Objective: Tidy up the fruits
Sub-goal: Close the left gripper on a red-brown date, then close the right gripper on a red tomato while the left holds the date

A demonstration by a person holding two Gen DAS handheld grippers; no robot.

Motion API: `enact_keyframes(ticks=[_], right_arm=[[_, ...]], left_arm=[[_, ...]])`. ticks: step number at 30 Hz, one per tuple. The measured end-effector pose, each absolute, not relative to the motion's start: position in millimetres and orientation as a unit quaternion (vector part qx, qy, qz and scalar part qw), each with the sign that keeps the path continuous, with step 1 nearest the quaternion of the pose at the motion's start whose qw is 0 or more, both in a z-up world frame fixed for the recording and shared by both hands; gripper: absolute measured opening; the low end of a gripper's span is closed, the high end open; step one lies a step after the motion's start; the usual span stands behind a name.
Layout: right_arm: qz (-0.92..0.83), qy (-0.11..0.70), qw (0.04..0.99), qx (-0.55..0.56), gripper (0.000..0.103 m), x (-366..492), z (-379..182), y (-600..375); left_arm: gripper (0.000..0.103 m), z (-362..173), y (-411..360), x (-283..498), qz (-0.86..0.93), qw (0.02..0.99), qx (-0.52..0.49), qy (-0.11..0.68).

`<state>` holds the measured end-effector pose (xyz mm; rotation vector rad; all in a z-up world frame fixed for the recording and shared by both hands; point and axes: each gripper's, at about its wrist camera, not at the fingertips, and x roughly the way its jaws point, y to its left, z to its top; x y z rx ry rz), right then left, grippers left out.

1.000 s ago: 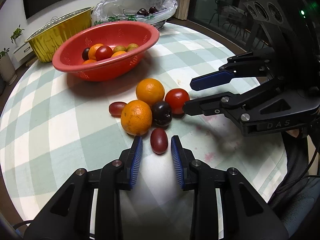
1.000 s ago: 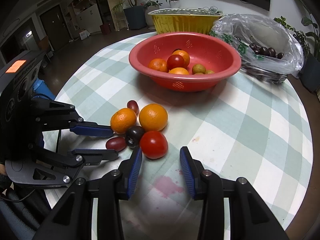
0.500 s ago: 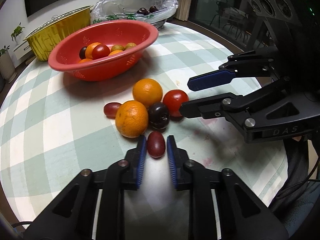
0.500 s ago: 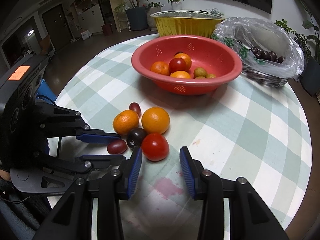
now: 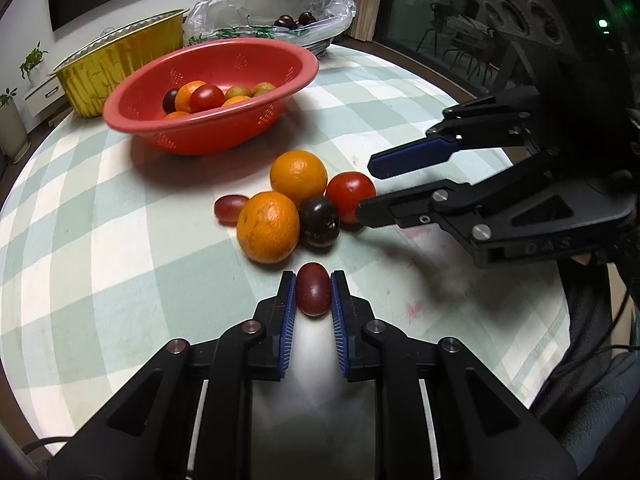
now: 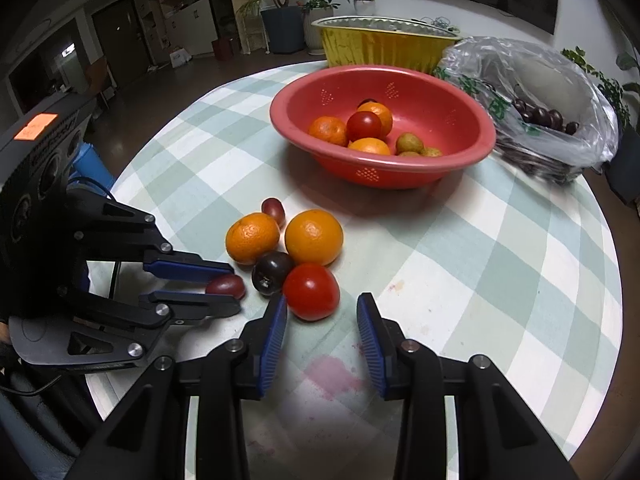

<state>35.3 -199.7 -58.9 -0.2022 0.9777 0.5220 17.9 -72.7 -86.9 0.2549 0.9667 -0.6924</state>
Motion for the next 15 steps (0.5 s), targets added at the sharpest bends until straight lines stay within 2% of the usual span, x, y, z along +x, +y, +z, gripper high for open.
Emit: enact_keyframes(ticks=[11, 15], right_arm=[[0.271, 0.476, 0.824, -0.143, 0.039, 44.1, -66.9, -180.4], [0.269, 0.481, 0.823, -0.138, 0.035, 47.9, -69.4, -181.3]], left_arm=[[0.016, -83.9, -40.2, 13.5, -0.307, 0.828, 0.093, 0.459], [0.016, -81.3, -38.0, 13.2, -0.309, 0.83, 0.091, 0.456]])
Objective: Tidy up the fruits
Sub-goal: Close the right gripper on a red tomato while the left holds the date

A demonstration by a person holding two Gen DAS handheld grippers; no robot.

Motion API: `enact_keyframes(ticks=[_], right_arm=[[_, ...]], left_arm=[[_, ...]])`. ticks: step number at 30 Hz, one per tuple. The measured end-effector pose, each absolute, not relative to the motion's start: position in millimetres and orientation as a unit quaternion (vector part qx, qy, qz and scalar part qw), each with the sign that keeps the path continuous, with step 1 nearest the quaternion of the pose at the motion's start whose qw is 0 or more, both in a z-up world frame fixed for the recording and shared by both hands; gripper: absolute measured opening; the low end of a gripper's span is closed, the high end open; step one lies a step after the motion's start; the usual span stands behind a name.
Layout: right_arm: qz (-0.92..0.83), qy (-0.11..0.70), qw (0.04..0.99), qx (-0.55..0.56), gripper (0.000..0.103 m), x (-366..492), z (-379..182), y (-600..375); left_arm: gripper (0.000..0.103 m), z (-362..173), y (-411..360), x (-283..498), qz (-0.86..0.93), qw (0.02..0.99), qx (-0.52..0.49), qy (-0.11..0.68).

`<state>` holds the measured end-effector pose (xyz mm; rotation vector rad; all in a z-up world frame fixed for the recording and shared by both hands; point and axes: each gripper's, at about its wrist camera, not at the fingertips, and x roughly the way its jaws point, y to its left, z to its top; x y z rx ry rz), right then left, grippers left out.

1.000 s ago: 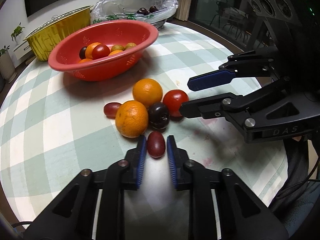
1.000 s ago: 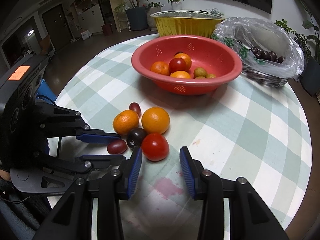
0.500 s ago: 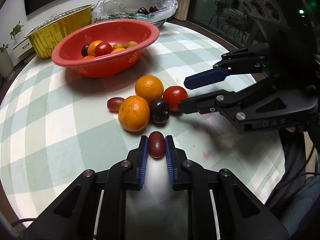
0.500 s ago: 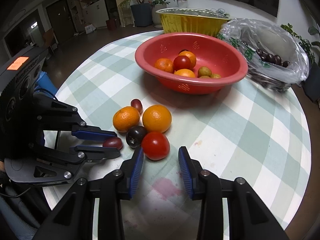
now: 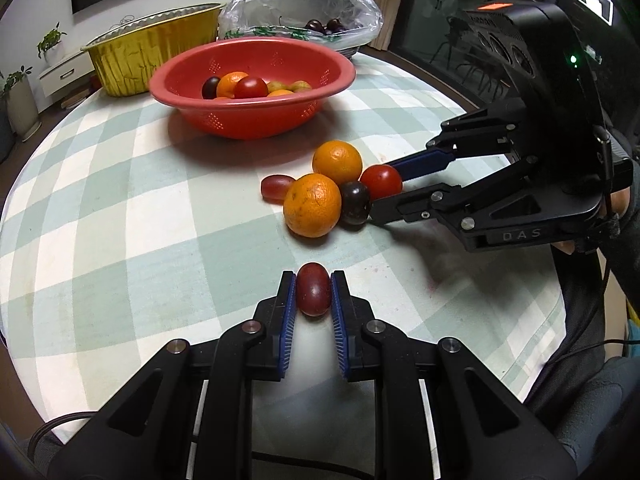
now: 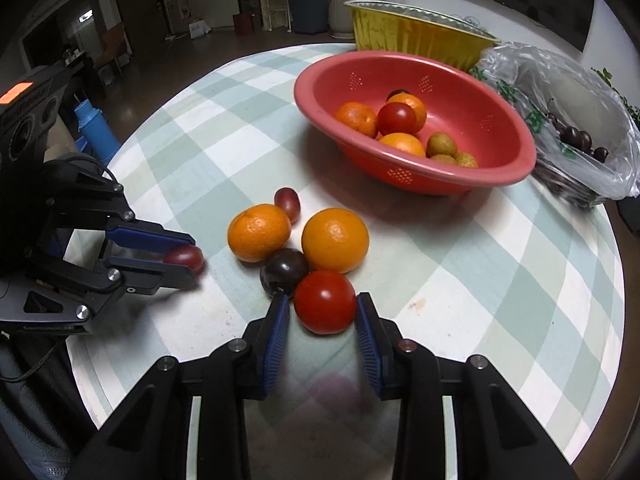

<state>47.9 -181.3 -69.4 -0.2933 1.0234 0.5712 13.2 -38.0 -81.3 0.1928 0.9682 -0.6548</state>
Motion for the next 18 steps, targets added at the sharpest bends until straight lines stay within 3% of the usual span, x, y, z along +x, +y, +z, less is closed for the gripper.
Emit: enact_keyframes(ticks=[18], right_arm=[[0.251, 0.469, 0.846, -0.037, 0.033, 27.4, -51.8, -218.6]], left_arm=[[0.016, -52.9, -22.2, 31.7, -0.305, 0.846, 0.066, 0.433]])
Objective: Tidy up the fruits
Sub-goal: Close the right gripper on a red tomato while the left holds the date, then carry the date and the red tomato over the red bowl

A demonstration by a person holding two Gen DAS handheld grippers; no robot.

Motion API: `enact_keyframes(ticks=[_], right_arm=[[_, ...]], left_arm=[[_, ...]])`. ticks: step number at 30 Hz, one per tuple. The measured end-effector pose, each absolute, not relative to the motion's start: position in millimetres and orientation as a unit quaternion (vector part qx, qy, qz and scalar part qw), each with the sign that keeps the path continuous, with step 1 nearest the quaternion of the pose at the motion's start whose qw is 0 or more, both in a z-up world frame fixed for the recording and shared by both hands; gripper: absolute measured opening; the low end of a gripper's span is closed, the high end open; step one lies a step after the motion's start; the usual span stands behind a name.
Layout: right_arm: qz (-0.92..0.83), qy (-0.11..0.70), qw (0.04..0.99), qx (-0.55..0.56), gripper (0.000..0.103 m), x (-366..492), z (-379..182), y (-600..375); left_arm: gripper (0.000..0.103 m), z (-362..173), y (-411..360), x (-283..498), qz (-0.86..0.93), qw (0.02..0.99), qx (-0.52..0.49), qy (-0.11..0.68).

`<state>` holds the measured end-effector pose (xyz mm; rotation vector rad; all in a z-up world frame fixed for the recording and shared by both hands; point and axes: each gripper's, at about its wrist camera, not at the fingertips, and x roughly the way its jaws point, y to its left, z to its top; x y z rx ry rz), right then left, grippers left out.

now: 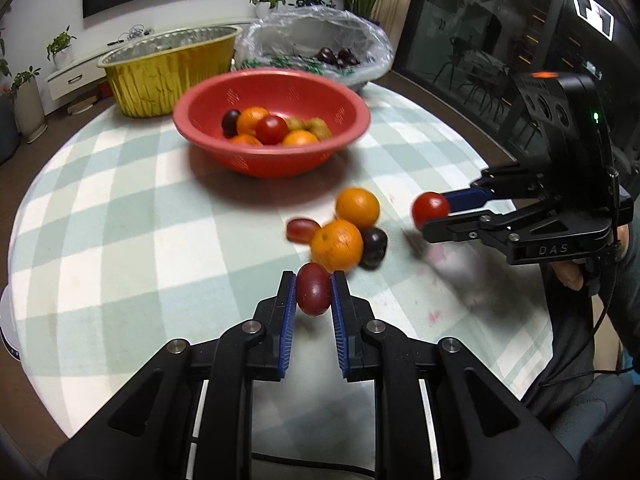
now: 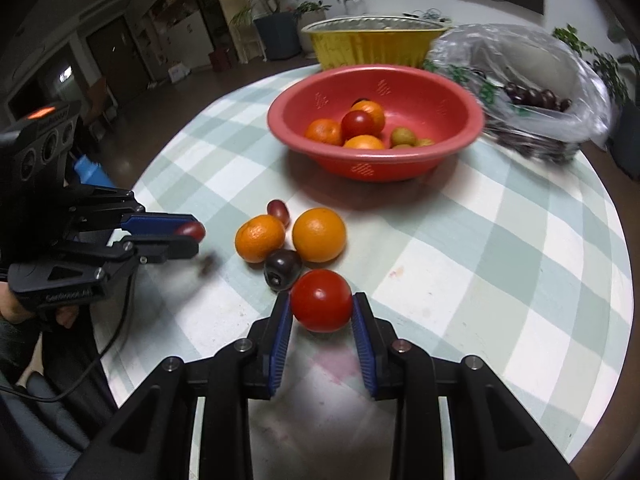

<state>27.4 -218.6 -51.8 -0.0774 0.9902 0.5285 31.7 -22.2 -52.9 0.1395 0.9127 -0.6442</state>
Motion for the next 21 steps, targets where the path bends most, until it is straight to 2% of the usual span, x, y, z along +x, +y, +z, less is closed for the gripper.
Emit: enact_keyframes(ticks=[12, 21], right_arm=[[0.197, 0.44, 0.876, 0.0, 0.033, 58.1, -12.4, -257.8], [0.182, 0.412, 0.893, -0.015, 0.033, 100.4, 24.7, -242.1]], left_arm=[[0.016, -5.5, 3.9, 87.7, -0.285, 0.871, 0.057, 0.396], [0.016, 19.6, -21.2, 137.2, -0.288, 0.875, 0.084, 0.38]])
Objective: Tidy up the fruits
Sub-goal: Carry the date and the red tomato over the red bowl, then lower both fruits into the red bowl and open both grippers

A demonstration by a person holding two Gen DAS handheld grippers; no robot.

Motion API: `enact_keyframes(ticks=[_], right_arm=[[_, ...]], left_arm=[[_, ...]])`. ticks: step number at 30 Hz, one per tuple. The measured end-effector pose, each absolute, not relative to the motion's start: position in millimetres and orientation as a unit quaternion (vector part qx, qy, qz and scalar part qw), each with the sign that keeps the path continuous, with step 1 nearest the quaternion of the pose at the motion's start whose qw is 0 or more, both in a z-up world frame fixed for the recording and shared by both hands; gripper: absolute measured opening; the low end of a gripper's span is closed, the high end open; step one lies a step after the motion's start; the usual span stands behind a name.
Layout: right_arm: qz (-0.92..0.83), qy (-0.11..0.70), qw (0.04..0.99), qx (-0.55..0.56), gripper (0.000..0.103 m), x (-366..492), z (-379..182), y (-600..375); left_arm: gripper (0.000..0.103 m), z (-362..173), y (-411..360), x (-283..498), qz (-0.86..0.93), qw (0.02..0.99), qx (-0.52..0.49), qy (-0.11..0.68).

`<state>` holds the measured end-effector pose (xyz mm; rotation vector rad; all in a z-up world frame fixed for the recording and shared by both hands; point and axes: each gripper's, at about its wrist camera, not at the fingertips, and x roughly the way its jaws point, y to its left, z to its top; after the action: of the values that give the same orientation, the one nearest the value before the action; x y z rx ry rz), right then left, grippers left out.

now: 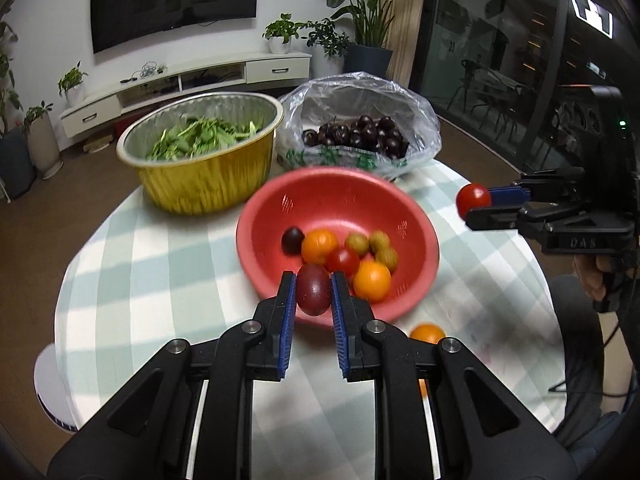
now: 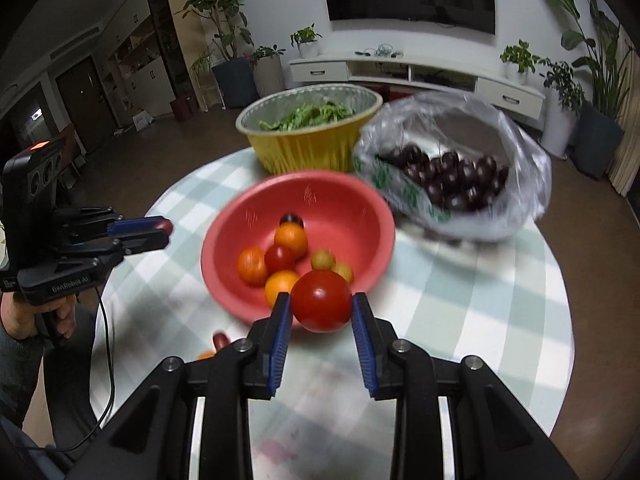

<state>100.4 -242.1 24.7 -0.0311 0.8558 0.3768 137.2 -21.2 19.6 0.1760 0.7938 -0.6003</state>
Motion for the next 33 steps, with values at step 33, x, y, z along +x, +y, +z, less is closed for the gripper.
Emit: enact_keyframes(ticks=[33], right_arm=[[0.1, 0.465, 0.878, -0.06, 0.033, 194.5, -31.0, -186.6]], left_arm=[[0.016, -59.9, -72.7, 223.7, -0.27, 0.854, 0.113, 0.43]])
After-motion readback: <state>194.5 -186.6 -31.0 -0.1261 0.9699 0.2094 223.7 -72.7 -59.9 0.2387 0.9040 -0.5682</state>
